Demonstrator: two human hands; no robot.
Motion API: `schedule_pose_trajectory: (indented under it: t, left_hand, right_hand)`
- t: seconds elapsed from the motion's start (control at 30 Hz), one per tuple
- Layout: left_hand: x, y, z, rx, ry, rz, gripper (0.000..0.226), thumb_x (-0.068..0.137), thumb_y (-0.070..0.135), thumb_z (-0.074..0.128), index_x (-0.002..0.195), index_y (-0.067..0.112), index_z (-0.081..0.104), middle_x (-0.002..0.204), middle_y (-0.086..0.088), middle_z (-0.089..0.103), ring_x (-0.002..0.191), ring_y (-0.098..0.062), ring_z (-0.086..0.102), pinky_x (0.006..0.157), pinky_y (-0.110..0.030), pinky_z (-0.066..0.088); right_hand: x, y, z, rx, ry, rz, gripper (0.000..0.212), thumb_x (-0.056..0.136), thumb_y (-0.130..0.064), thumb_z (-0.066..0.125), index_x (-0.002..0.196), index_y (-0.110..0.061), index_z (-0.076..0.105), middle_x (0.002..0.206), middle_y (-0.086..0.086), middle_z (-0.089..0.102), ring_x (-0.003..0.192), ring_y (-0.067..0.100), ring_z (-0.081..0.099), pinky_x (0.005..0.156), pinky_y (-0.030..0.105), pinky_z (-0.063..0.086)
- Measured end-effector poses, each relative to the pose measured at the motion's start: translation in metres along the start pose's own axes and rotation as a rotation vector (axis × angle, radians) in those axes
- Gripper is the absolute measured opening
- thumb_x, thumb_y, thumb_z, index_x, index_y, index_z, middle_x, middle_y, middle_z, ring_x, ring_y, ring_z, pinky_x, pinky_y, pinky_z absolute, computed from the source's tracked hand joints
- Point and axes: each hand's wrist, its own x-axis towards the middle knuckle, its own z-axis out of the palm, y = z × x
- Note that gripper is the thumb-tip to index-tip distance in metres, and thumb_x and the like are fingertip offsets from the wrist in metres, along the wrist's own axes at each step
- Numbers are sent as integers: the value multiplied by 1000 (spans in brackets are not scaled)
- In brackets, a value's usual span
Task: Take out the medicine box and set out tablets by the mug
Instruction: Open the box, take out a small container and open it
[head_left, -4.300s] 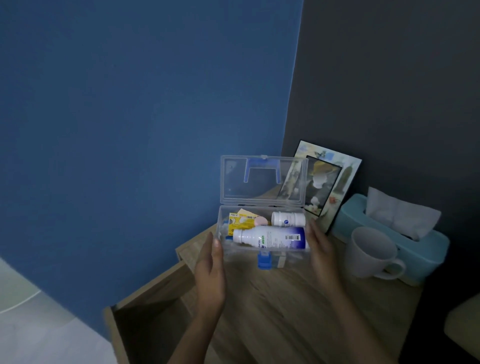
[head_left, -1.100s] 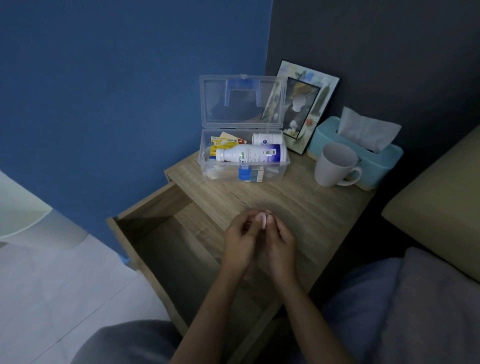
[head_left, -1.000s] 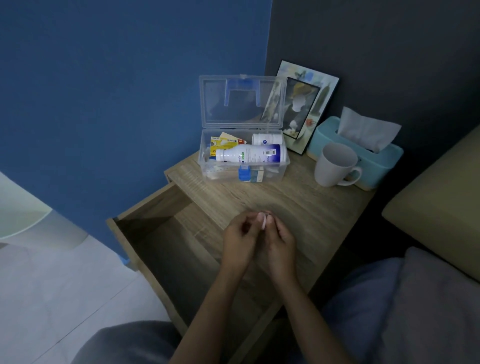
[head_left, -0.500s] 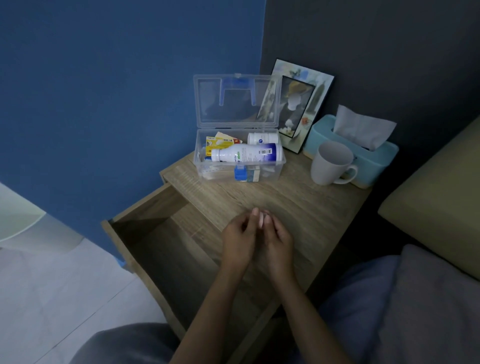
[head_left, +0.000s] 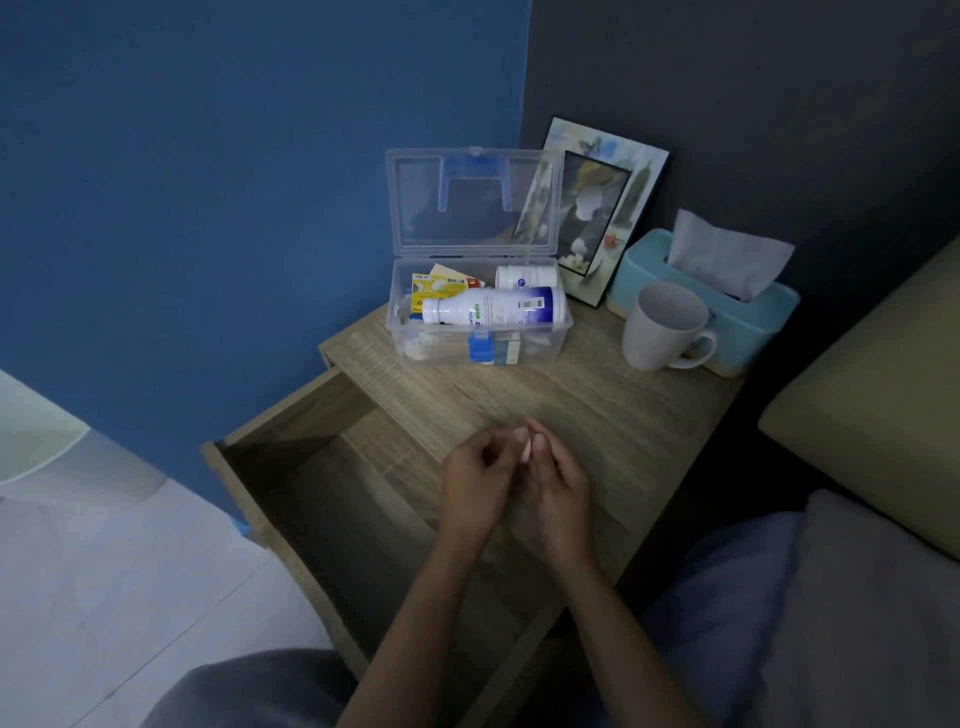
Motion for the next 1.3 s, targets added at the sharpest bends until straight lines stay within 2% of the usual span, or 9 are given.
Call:
schedule_pose_trajectory:
  t: [0.1,0.27,0.4,0.5,0.67,0.87,1.03,1.17,1.3]
  left_hand:
    - [2,2,4,59,50,-62,17,89,34,63,78,24,72,68,10,73,65,4,67,59,-5,46]
    - [9,6,8,104,125,-211,32,84,42,64,71,14,71,61,3,69,53,0,62,46,-5,40]
    - [15,6,7,80,113,-322,42,80,46,63,71,6,71,68,-12,72,62,-17,65,57,-24,49]
    - [16,9,6,55,83,-360,43,77,44,63,74,3,72,71,-17,73,61,-20,64,63,-31,51]
    - [16,14,2,-59,19,-439,29,76,37,62,65,11,70,57,-7,70,44,-10,60,46,-20,45]
    - [16,18,-1,-24,27,-449,31,75,37,60,61,11,68,51,-5,68,40,-11,59,40,-17,42]
    - [15,19,-2,14,17,-460,31,70,38,59,55,13,70,47,-5,66,36,-9,56,39,-16,39]
    - [15,19,-2,-40,9,-524,33,77,36,57,63,9,71,46,-3,65,32,-7,53,35,-14,37]
    - [17,19,-2,-85,-1,-579,36,84,37,56,69,6,68,45,-5,65,30,-7,52,33,-13,36]
  right_hand:
    - [1,1,-1,55,-7,18,25,100,-10,44,108,-19,66,121,15,67,118,29,61,108,46,42]
    - [3,2,-5,89,-32,24,25,99,-10,46,107,-20,68,120,12,68,119,30,61,107,45,43]
    - [5,2,-8,54,-30,17,23,98,-11,49,108,-18,68,121,15,68,118,32,61,108,51,42]
    - [5,-1,-8,35,-39,20,22,98,-10,48,110,-14,67,119,18,68,117,34,61,105,49,45]
    - [5,-5,-11,-21,-99,-23,24,98,-11,49,104,-21,70,106,7,73,102,20,67,86,28,55]
    - [8,2,-11,2,-120,24,23,97,-17,52,103,-26,72,113,18,70,112,39,62,99,52,46]
    - [7,2,-13,62,-133,67,26,98,-13,48,101,-23,73,99,11,73,90,24,68,78,35,55]
    - [6,-1,-13,45,-152,71,28,100,-10,44,114,-23,65,112,14,69,103,27,65,92,41,49]
    - [4,-2,-12,21,-164,77,30,100,-14,44,111,-29,67,119,11,70,115,30,64,100,43,48]
